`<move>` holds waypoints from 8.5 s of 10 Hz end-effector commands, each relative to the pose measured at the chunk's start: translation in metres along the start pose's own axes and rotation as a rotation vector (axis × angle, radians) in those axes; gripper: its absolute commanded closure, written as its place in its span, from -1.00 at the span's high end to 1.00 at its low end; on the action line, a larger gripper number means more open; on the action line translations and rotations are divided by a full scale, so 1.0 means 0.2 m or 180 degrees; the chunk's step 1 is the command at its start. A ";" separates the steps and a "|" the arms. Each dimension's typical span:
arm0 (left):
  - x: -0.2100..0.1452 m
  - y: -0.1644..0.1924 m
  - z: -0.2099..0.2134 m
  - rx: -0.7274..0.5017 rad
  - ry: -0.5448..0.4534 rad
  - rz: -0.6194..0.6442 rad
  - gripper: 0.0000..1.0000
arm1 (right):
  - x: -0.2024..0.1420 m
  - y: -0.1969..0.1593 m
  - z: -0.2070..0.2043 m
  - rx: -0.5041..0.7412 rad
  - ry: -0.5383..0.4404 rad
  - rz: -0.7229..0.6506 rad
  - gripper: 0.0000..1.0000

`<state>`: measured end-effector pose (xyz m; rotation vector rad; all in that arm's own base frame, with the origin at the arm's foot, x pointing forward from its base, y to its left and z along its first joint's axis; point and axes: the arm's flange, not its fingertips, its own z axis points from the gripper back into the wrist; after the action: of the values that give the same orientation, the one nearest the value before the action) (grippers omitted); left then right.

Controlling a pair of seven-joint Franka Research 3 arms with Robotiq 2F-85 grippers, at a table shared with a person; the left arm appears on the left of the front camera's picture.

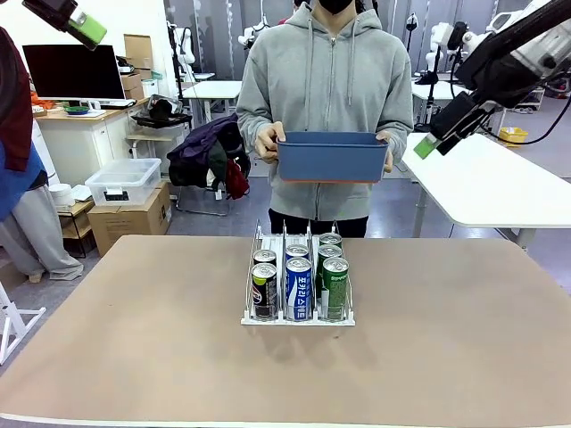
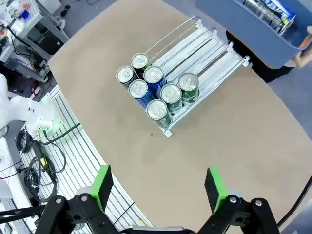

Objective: Fill the beverage cans into the dispenser.
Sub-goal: Pick up the Ionic drink handed by the human.

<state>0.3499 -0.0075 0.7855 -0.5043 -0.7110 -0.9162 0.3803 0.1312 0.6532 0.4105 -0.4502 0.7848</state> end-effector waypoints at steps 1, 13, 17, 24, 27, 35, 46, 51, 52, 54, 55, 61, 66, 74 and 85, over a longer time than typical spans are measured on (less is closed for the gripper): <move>-0.01 0.00 0.00 -0.0010 0.0016 -0.0014 1.00 | -0.01 -0.04 0.14 -0.0102 -0.0017 0.0181 1.00; -0.01 0.00 0.00 -0.0010 0.0016 -0.0014 1.00 | 0.18 0.09 0.59 -0.0493 -0.0376 0.0382 1.00; -0.01 0.00 0.00 -0.0010 0.0016 -0.0014 1.00 | 0.20 0.13 0.61 -0.0534 -0.0373 0.0403 1.00; -0.01 0.00 0.00 -0.0010 0.0016 -0.0014 1.00 | 0.20 0.12 0.60 -0.0545 -0.0428 0.0463 1.00; -0.01 0.00 0.00 -0.0010 0.0016 -0.0014 1.00 | 0.20 0.12 0.60 -0.0545 -0.0428 0.0463 1.00; -0.01 0.00 0.00 -0.0010 0.0016 -0.0014 1.00 | 0.20 0.12 0.60 -0.0545 -0.0428 0.0463 1.00; -0.01 0.00 0.00 -0.0010 0.0016 -0.0014 1.00 | 0.20 0.12 0.60 -0.0545 -0.0428 0.0463 1.00; -0.01 0.00 0.00 -0.0010 0.0016 -0.0014 1.00 | 0.20 0.12 0.60 -0.0545 -0.0428 0.0463 1.00; -0.01 0.00 0.00 -0.0010 0.0016 -0.0014 1.00 | 0.20 0.12 0.60 -0.0545 -0.0428 0.0463 1.00; 0.01 0.03 -0.03 0.0087 0.0045 0.0074 1.00 | 0.20 0.12 0.60 -0.0545 -0.0428 0.0463 1.00; 0.02 0.08 -0.05 0.0216 0.0119 0.0033 1.00 | 0.20 0.12 0.60 -0.0545 -0.0428 0.0463 1.00; 0.09 0.10 -0.40 0.0890 0.0006 -0.0092 1.00 | 0.20 0.12 0.60 -0.0545 -0.0428 0.0463 1.00; 0.17 0.17 -0.63 0.0955 -0.0024 -0.0155 1.00 | 0.20 0.12 0.60 -0.0545 -0.0428 0.0463 1.00; 0.20 0.33 -0.80 0.0961 -0.0020 0.0015 1.00 | 0.20 0.12 0.60 -0.0545 -0.0428 0.0463 1.00; 0.18 0.38 -0.87 0.0926 0.0050 0.0110 1.00 | 0.20 0.12 0.60 -0.0545 -0.0428 0.0463 1.00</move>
<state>0.4883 -0.1017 0.6884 -0.2500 -0.8020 -0.7680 0.3608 0.1094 0.7798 0.2715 -0.6735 0.8548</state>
